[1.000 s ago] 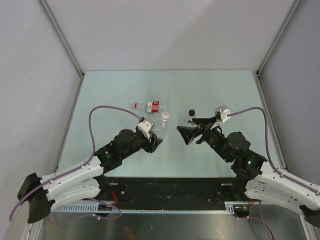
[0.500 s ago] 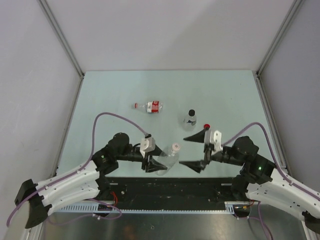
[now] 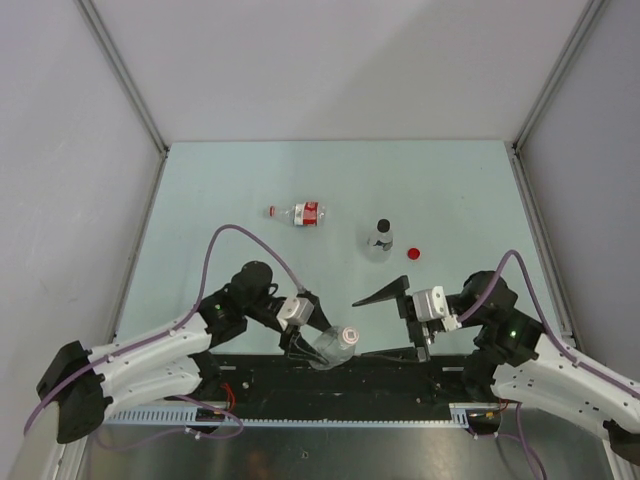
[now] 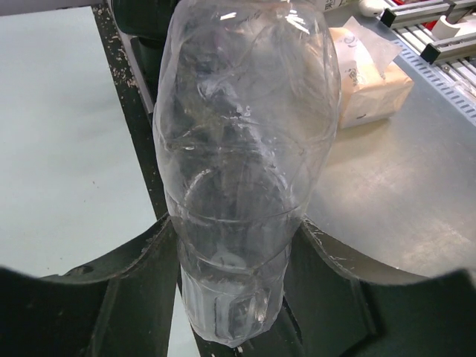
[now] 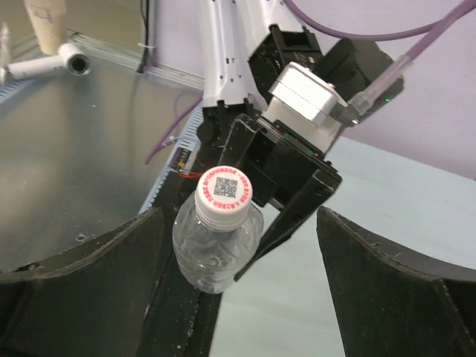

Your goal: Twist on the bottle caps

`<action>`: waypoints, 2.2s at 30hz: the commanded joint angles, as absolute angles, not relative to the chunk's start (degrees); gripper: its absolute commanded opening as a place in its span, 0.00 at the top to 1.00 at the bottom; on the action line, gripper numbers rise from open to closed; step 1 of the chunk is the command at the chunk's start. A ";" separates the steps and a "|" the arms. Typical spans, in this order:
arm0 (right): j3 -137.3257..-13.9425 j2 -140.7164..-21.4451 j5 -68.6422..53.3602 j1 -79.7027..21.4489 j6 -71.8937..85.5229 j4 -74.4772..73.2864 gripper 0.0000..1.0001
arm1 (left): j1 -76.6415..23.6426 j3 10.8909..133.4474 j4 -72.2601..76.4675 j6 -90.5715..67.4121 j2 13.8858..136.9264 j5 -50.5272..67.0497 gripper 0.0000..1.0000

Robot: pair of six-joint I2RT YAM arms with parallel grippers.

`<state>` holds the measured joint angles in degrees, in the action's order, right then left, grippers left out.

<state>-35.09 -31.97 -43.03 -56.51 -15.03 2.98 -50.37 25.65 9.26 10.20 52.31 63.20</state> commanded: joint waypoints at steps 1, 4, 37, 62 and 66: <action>-35.94 -35.33 -47.91 -56.92 -10.26 10.89 0.15 | -50.34 29.19 10.07 13.80 52.38 66.36 1.00; -36.41 -37.25 -49.51 -57.38 -8.78 12.11 0.18 | -50.28 29.17 9.95 14.15 52.05 65.74 1.00; -37.38 -41.40 -30.49 -62.45 1.69 12.84 0.99 | -50.23 30.04 9.51 8.30 47.82 43.26 1.00; -36.83 -51.45 27.95 -63.59 25.75 11.88 0.93 | -52.40 33.49 10.73 -2.27 52.26 -8.31 1.00; -36.83 -49.11 23.69 -63.26 24.61 11.56 0.83 | -52.38 31.79 10.68 -4.90 52.51 -11.09 1.00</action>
